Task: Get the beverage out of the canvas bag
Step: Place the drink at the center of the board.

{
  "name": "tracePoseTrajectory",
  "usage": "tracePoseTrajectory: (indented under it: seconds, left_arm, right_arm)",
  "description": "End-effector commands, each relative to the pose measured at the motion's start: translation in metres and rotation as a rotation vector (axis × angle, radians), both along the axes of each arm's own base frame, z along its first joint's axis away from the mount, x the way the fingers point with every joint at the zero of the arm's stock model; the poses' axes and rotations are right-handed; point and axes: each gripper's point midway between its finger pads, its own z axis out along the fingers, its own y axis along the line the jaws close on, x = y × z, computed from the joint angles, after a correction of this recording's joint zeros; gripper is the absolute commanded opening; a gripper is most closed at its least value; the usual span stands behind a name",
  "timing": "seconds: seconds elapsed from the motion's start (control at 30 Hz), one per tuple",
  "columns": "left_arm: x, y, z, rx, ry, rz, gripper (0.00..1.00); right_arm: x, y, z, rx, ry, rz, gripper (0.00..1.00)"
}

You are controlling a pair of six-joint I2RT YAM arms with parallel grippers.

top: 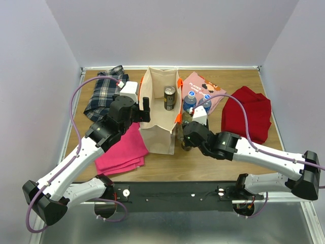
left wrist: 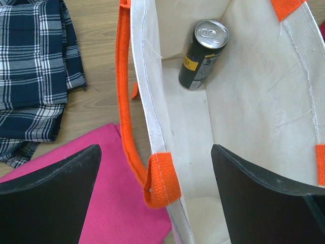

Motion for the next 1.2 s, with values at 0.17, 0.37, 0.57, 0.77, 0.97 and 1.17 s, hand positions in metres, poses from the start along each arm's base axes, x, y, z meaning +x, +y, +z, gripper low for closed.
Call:
tracePoseTrajectory:
  seconds: [0.17, 0.37, 0.57, 0.77, 0.97, 1.17]
  left_arm:
    - [0.000, -0.003, 0.005, -0.032, -0.015, -0.008, 0.99]
    - [0.000, -0.003, 0.006, -0.029, -0.017, -0.011, 0.99]
    - [0.000, -0.004, 0.005, -0.030, -0.013, -0.014, 0.99]
    - [0.000, -0.002, 0.005, -0.023, -0.015, -0.006, 0.99]
    - [0.000, -0.002, 0.003, -0.019, -0.014, -0.007, 0.99]
    - [-0.001, 0.001, 0.002, -0.019, -0.013, 0.000, 0.99]
  right_arm:
    - [0.014, 0.022, 0.004, 0.082, -0.048, -0.046, 0.01]
    - [0.016, 0.028, -0.001, 0.086, -0.045, -0.037, 0.01]
    - [0.026, 0.028, -0.010, 0.101, -0.018, -0.026, 0.01]
    - [0.031, 0.023, -0.016, 0.085, -0.011, -0.033, 0.01]
    - [0.035, 0.021, -0.020, 0.043, -0.007, -0.047, 0.11]
    - [0.034, 0.015, -0.017, 0.046, -0.018, -0.062, 0.66]
